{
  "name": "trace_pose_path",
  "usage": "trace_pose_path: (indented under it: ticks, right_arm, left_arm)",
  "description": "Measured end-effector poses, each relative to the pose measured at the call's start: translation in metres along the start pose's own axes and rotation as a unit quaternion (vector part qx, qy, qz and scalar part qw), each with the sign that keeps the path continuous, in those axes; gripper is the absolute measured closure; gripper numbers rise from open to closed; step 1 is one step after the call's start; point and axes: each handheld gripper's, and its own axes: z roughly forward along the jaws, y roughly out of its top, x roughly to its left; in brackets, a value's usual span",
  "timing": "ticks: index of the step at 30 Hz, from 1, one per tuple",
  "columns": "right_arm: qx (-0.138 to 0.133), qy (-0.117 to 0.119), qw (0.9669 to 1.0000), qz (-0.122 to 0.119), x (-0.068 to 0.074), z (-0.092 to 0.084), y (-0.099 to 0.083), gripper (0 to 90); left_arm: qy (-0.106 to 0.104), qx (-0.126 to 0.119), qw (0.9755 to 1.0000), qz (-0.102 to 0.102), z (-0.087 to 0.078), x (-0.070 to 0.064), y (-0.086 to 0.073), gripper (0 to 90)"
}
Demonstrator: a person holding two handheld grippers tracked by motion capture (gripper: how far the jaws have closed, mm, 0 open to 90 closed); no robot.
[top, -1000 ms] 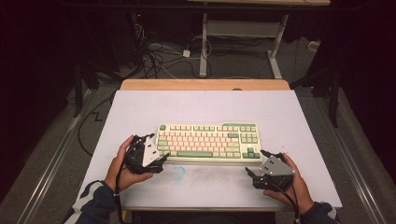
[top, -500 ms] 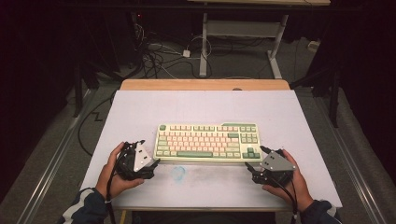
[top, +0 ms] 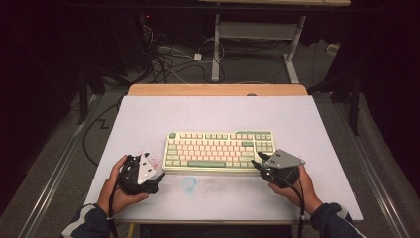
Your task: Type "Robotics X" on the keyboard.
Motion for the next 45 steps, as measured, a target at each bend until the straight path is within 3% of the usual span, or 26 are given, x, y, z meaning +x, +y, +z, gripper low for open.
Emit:
trace_pose_path:
  ticks: [7,14,23,34,38,45]
  right_arm:
    - [0.019,0.038,0.9990,-0.011,0.003,0.032,0.025,90.0]
    - [0.036,0.053,0.9976,-0.025,0.012,0.071,0.049,90.0]
    - [0.043,0.054,0.9973,-0.027,0.013,0.097,0.069,90.0]
    - [0.058,0.058,0.9961,-0.034,0.018,0.111,0.071,90.0]
    - [0.076,0.059,0.9945,-0.039,0.020,0.116,0.069,90.0]
    - [0.071,0.061,0.9948,-0.041,0.022,0.114,0.069,90.0]
  left_arm:
    - [0.000,0.008,1.0000,-0.001,0.002,-0.001,-0.003,17.1]
    - [-0.005,0.015,0.9999,0.001,0.003,-0.003,-0.005,17.1]
    - [-0.010,0.024,0.9997,0.002,0.004,-0.004,-0.008,17.1]
    - [-0.013,0.030,0.9995,0.004,0.005,-0.005,-0.010,17.1]
    - [-0.013,0.033,0.9993,0.006,0.005,-0.005,-0.010,17.1]
    - [-0.013,0.034,0.9993,0.007,0.005,-0.005,-0.011,17.1]
